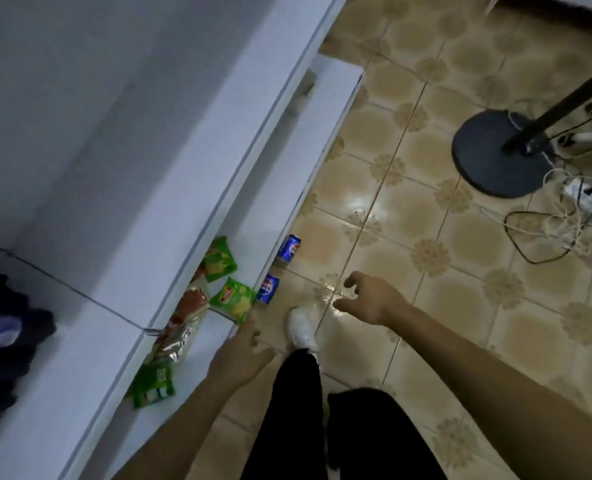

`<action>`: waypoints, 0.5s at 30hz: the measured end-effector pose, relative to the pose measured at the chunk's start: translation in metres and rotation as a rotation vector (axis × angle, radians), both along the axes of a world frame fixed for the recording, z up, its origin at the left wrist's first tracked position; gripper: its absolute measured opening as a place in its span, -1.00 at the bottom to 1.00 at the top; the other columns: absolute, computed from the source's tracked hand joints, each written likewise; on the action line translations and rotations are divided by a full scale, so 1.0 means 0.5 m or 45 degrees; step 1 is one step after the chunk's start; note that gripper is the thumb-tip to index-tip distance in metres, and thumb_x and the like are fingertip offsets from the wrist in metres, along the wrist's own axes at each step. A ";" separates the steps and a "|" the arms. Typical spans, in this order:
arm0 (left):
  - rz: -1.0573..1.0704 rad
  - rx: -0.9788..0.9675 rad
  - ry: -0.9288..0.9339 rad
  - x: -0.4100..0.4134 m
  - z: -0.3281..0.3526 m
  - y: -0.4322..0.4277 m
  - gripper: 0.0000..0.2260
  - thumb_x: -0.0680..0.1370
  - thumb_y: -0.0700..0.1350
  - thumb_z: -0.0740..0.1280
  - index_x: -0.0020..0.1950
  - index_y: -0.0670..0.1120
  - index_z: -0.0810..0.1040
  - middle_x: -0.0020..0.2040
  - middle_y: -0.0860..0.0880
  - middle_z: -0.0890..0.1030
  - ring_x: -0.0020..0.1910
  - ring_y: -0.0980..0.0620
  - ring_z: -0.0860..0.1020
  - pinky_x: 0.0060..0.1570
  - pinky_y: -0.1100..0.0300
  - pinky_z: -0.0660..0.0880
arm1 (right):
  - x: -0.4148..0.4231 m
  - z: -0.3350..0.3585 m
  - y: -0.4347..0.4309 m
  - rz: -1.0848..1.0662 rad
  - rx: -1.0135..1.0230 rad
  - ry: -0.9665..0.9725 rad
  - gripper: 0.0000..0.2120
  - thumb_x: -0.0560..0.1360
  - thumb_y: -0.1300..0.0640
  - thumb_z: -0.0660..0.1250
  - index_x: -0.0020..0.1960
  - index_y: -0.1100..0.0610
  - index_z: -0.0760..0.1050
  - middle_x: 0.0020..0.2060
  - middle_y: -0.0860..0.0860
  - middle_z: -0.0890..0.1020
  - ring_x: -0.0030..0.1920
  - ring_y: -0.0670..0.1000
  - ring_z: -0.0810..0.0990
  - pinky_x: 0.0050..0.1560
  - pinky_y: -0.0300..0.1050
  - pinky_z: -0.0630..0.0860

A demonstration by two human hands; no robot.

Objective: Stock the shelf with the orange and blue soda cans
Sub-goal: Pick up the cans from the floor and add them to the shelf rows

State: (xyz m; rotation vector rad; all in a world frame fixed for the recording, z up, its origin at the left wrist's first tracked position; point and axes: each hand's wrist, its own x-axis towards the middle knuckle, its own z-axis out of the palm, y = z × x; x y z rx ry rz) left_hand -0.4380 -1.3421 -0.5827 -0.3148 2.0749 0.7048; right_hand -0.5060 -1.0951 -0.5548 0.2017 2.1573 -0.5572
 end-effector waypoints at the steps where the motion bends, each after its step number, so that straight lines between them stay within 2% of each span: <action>1: 0.107 0.023 -0.083 -0.016 -0.049 0.012 -0.45 0.54 0.03 0.34 0.47 -0.07 0.27 0.36 -0.05 0.44 0.20 0.02 0.46 0.00 0.27 0.34 | -0.008 -0.059 0.002 -0.071 -0.024 -0.050 -0.48 0.49 -0.13 0.33 0.34 0.12 0.38 0.22 0.12 0.54 0.20 0.12 0.51 0.09 -0.10 0.43; 4: 0.635 0.089 -0.351 -0.043 -0.219 0.040 -0.57 0.59 -0.09 0.30 0.42 -0.16 0.33 0.32 -0.13 0.45 0.21 -0.07 0.48 -0.06 0.21 0.39 | -0.014 -0.248 -0.003 -0.267 -0.078 -0.194 -0.54 0.48 -0.09 0.35 0.29 0.11 0.43 0.16 0.08 0.58 0.16 0.09 0.54 0.06 -0.15 0.40; 8: 1.285 0.080 -0.555 -0.053 -0.474 0.039 -0.57 0.59 -0.10 0.29 0.44 -0.15 0.31 0.19 -0.15 0.47 -0.07 -0.03 0.52 -0.04 0.06 0.44 | -0.018 -0.522 -0.041 -0.293 -0.198 -0.395 -0.50 0.51 -0.05 0.34 0.37 0.14 0.35 0.24 0.13 0.52 0.20 0.09 0.52 0.03 -0.18 0.39; 9: 1.426 0.068 -0.563 -0.044 -0.567 0.030 -0.57 0.59 -0.11 0.28 0.44 -0.13 0.30 0.20 -0.16 0.46 -0.05 -0.05 0.51 -0.06 0.06 0.43 | -0.023 -0.619 -0.064 -0.274 -0.239 -0.447 -0.48 0.52 -0.03 0.33 0.39 0.14 0.31 0.24 0.15 0.52 0.20 0.11 0.52 0.03 -0.17 0.40; 12: 1.732 0.118 -0.520 -0.065 -0.722 0.023 -0.61 0.62 -0.12 0.23 0.44 -0.09 0.31 0.28 -0.14 0.43 0.12 -0.09 0.43 0.03 0.05 0.39 | -0.063 -0.780 -0.128 -0.305 -0.371 -0.461 -0.41 0.53 0.01 0.33 0.47 0.10 0.19 0.28 0.16 0.48 0.23 0.12 0.49 0.07 -0.16 0.38; 15: 1.912 0.147 -0.448 -0.090 -0.918 0.001 -0.59 0.60 -0.09 0.26 0.44 -0.04 0.32 0.14 -0.06 0.46 0.17 -0.09 0.41 0.06 0.05 0.39 | -0.100 -0.965 -0.210 -0.363 -0.446 -0.387 -0.39 0.54 0.02 0.32 0.50 0.10 0.15 0.33 0.13 0.44 0.28 0.11 0.45 0.14 -0.17 0.37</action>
